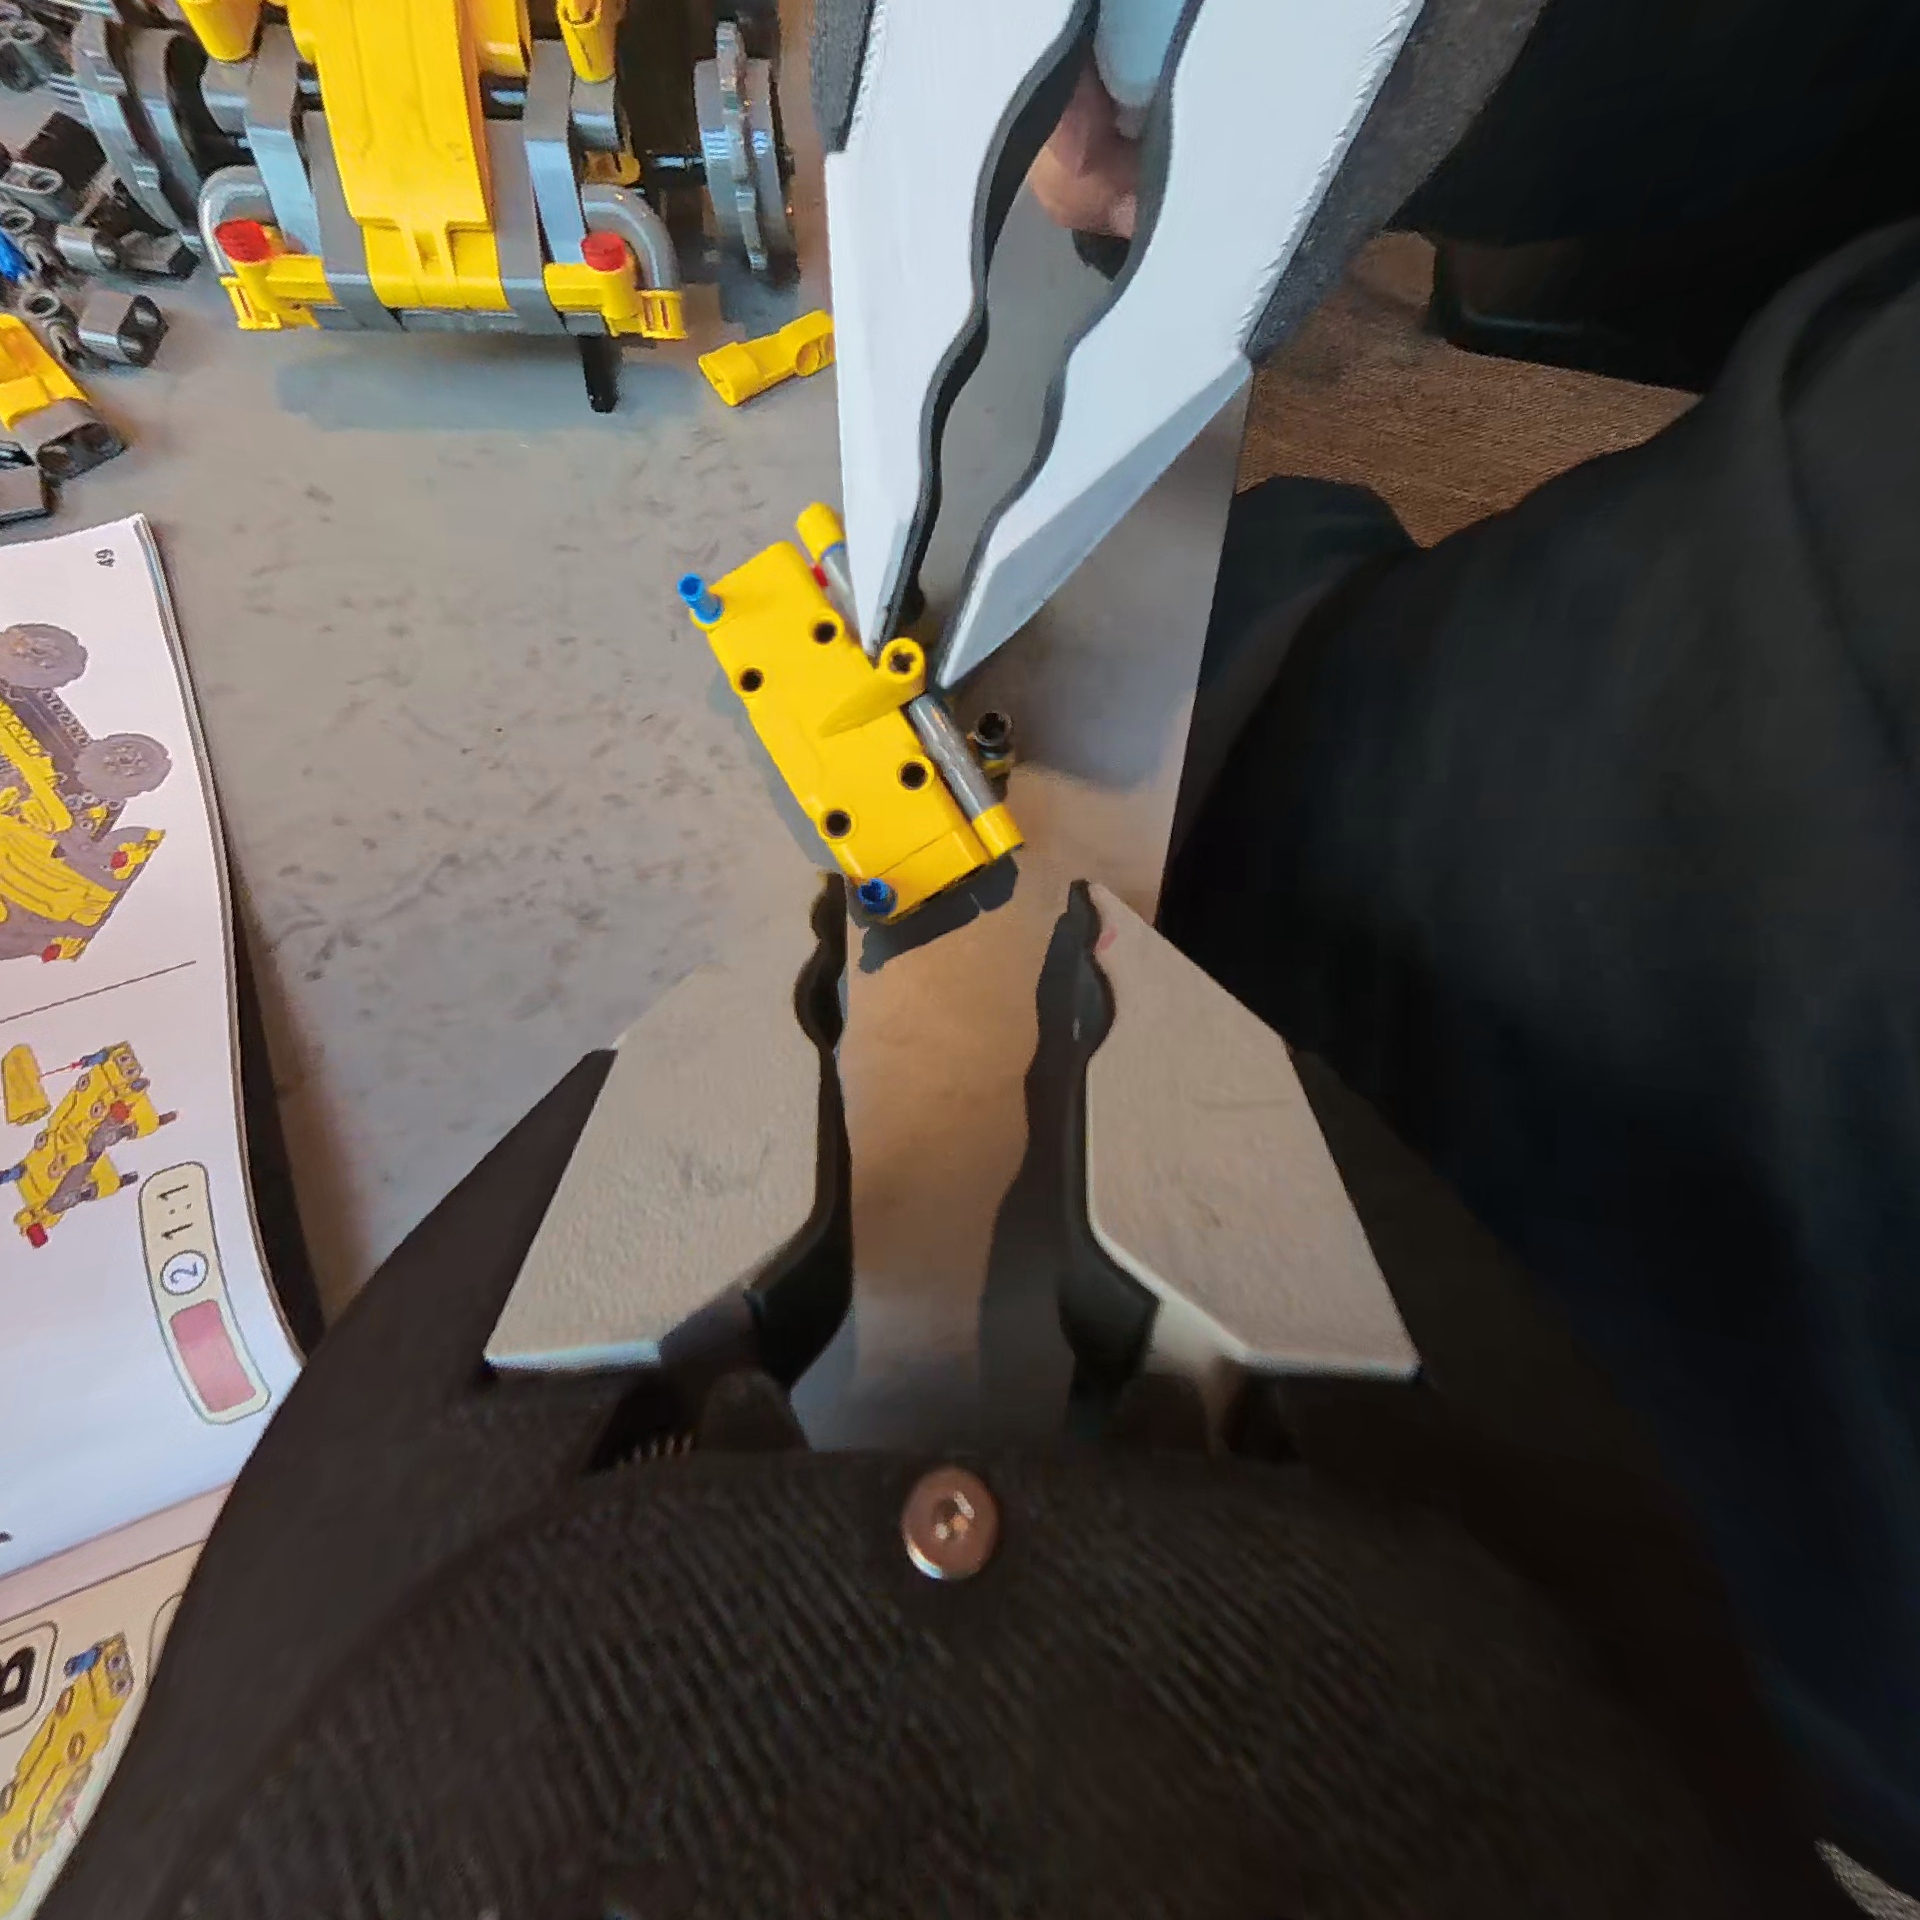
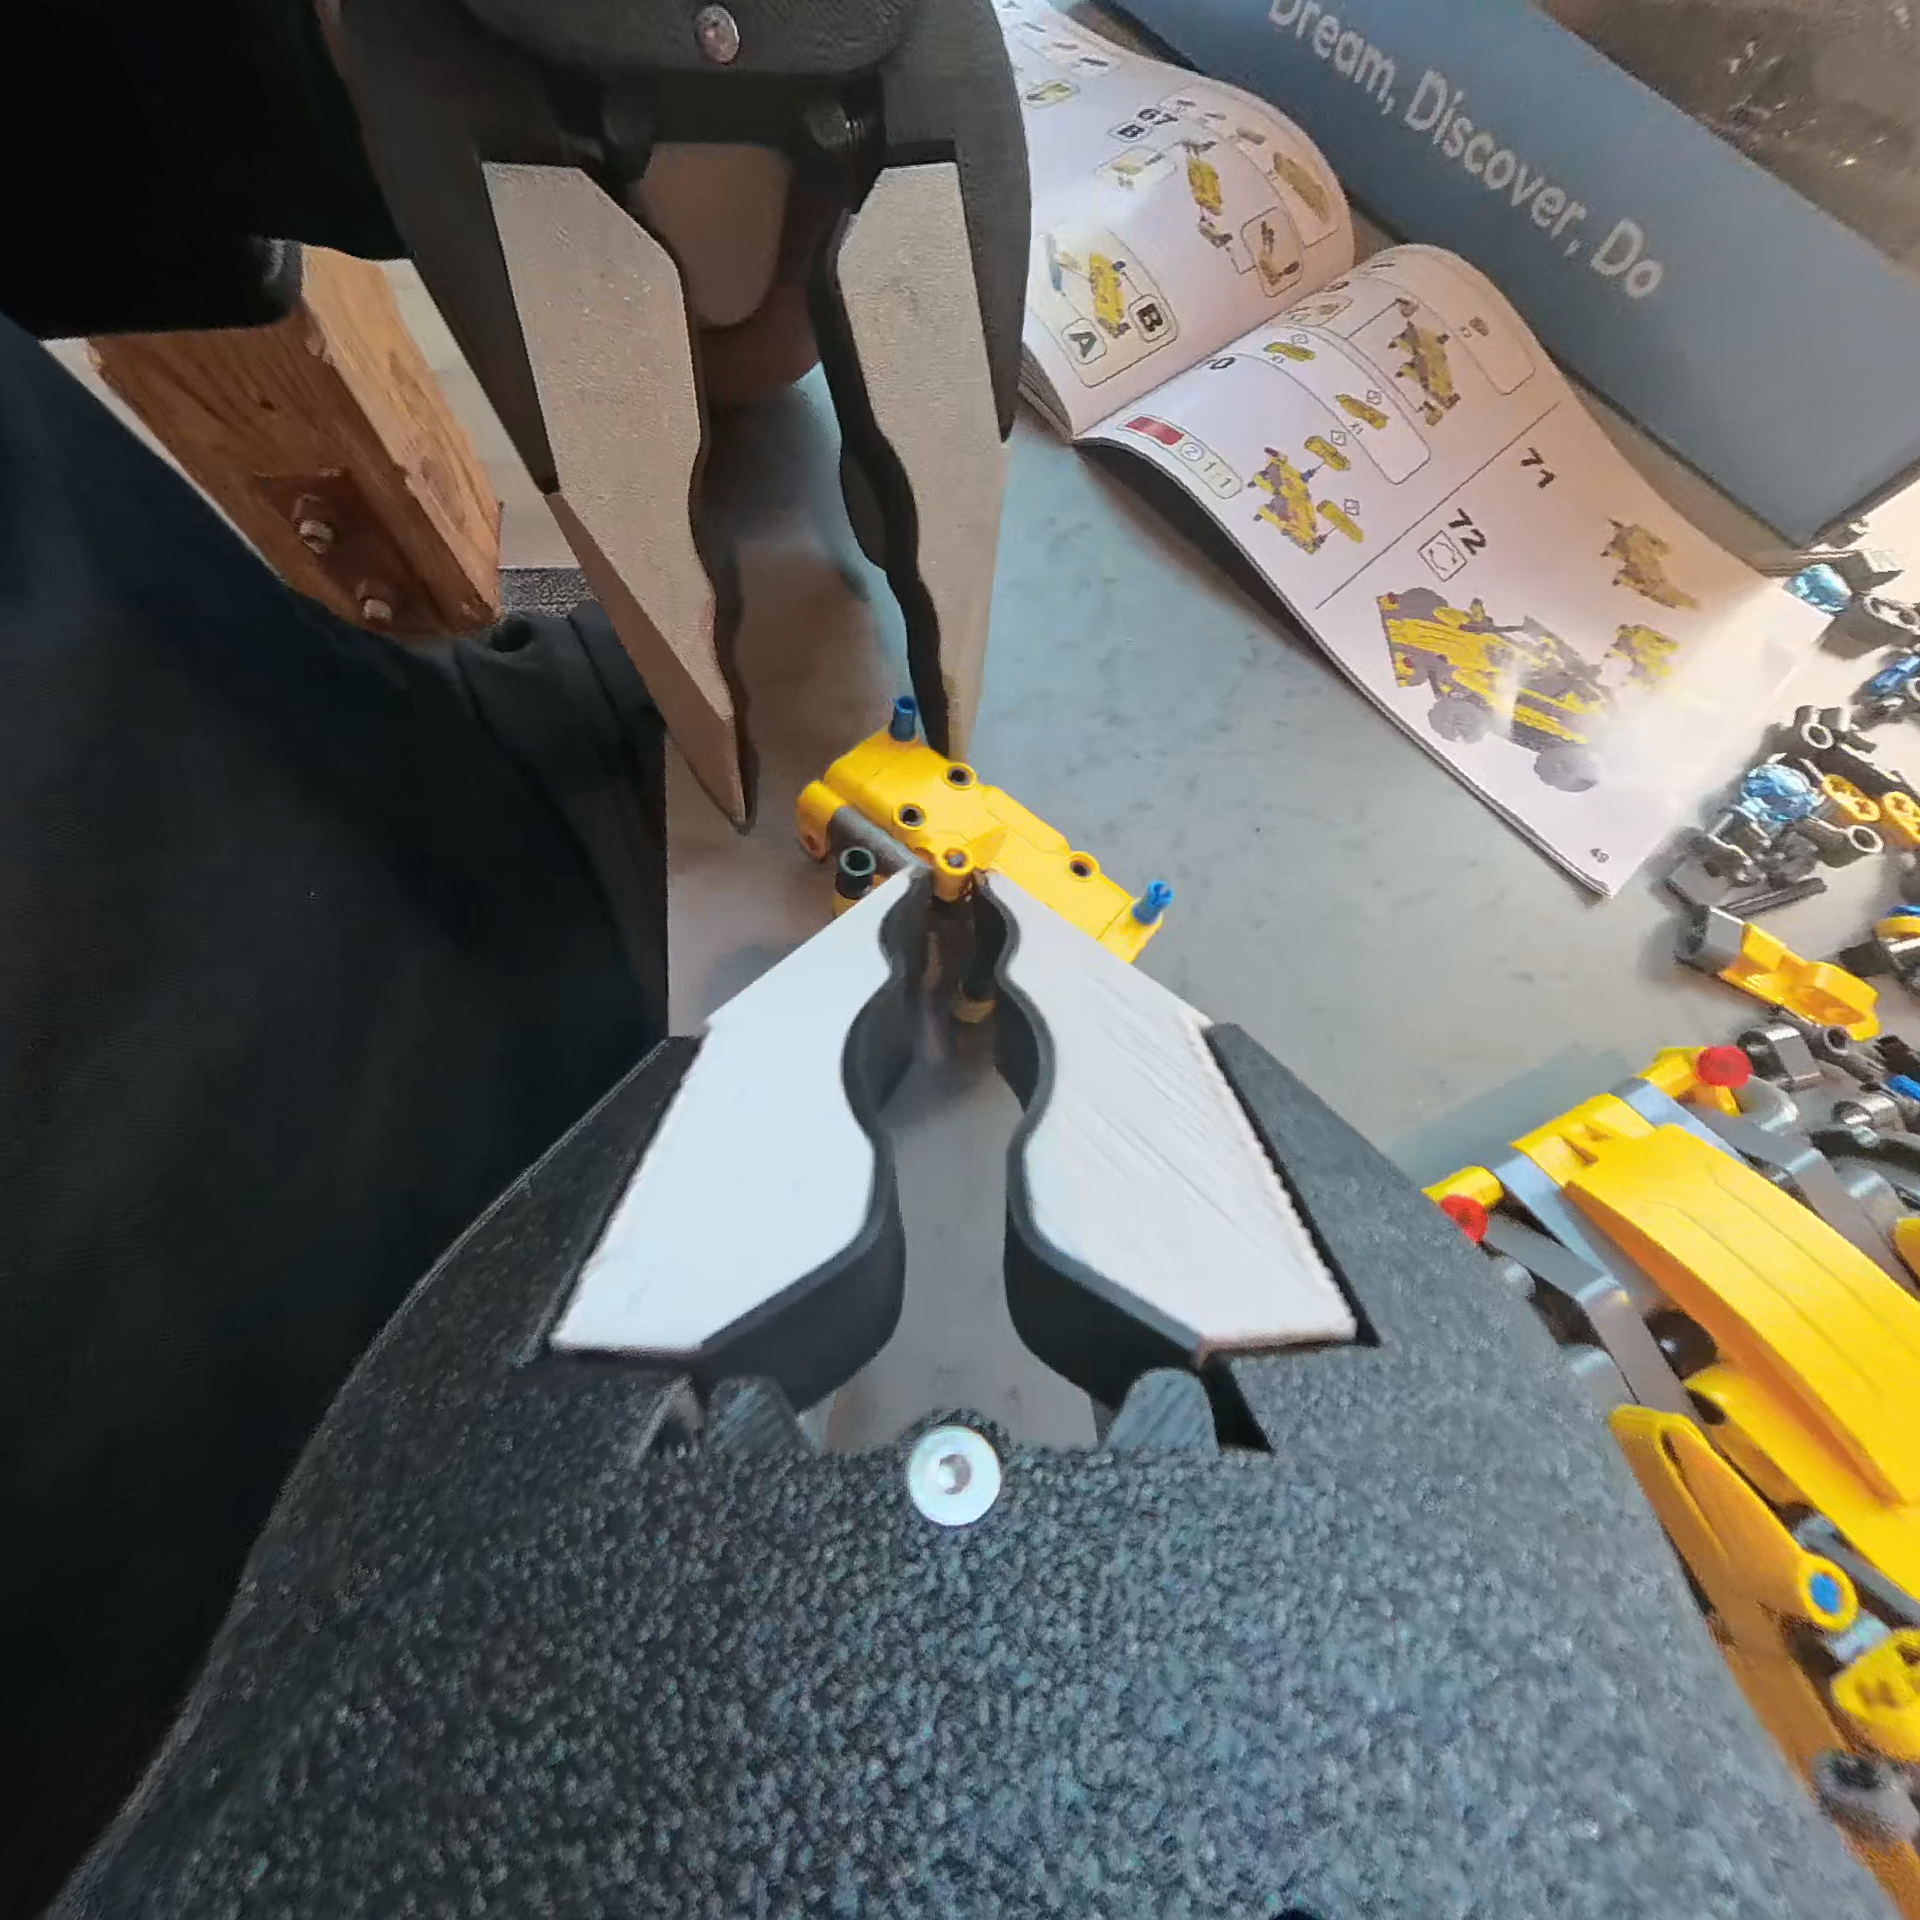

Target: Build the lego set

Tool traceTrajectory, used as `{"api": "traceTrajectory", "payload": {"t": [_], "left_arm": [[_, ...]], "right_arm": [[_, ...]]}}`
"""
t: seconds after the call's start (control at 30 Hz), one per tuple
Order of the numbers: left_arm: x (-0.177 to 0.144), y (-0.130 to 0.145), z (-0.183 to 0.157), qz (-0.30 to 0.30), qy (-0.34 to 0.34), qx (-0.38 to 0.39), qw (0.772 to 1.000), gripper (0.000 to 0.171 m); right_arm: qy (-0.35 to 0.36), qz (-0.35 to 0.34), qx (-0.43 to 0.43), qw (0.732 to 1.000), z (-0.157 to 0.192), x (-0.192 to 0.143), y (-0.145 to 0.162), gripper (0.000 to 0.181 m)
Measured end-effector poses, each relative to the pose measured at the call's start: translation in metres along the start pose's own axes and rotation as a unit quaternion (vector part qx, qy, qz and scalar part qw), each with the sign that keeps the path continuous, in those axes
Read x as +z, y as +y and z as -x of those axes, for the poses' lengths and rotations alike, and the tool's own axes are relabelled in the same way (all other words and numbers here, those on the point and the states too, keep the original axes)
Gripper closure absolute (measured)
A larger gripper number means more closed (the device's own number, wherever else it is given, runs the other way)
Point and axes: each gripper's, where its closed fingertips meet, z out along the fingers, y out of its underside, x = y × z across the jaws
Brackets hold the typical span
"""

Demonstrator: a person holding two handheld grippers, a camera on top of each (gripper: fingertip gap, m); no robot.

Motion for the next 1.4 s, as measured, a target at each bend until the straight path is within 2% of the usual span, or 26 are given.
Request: {"api": "traceTrajectory", "payload": {"t": [0.33,0.63,0.9,0.97,1.07,1.1,1.17,1.33,1.4], "left_arm": [[-0.001,-0.002,0.005,-0.009,-0.007,-0.017,1.0,0.134],[0.0,-0.001,0.005,-0.006,0.002,-0.029,1.0,0.136],[-0.004,-0.004,0.009,-0.022,-0.007,-0.04,0.999,0.137],[-0.004,-0.005,0.012,-0.024,-0.022,-0.039,0.999,0.134],[-0.007,-0.01,0.027,-0.038,-0.086,-0.024,0.995,0.111],[-0.008,-0.014,0.029,-0.046,-0.102,-0.009,0.994,0.112],[-0.012,-0.024,0.03,-0.072,-0.136,0.027,0.988,0.117],[-0.028,-0.058,0.021,-0.146,-0.208,0.125,0.959,0.146],[-0.033,-0.065,0.018,-0.161,-0.228,0.151,0.948,0.149]], "right_arm": [[-0.025,-0.06,0.084,0.994,-0.007,-0.01,-0.008,0.175],[-0.018,-0.034,0.093,0.995,-0.013,-0.006,0.001,0.175],[-0.04,-0.064,0.141,0.987,-0.018,-0.013,-0.005,0.176],[-0.052,-0.078,0.164,0.982,-0.019,-0.015,-0.009,0.176],[-0.073,-0.103,0.191,0.973,-0.02,-0.02,-0.017,0.176],[-0.082,-0.116,0.196,0.97,-0.019,-0.023,-0.022,0.176],[-0.102,-0.142,0.204,0.963,-0.017,-0.028,-0.032,0.176],[-0.16,-0.193,0.235,0.939,-0.012,-0.04,-0.049,0.176],[-0.177,-0.214,0.248,0.928,-0.012,-0.044,-0.054,0.176]]}}
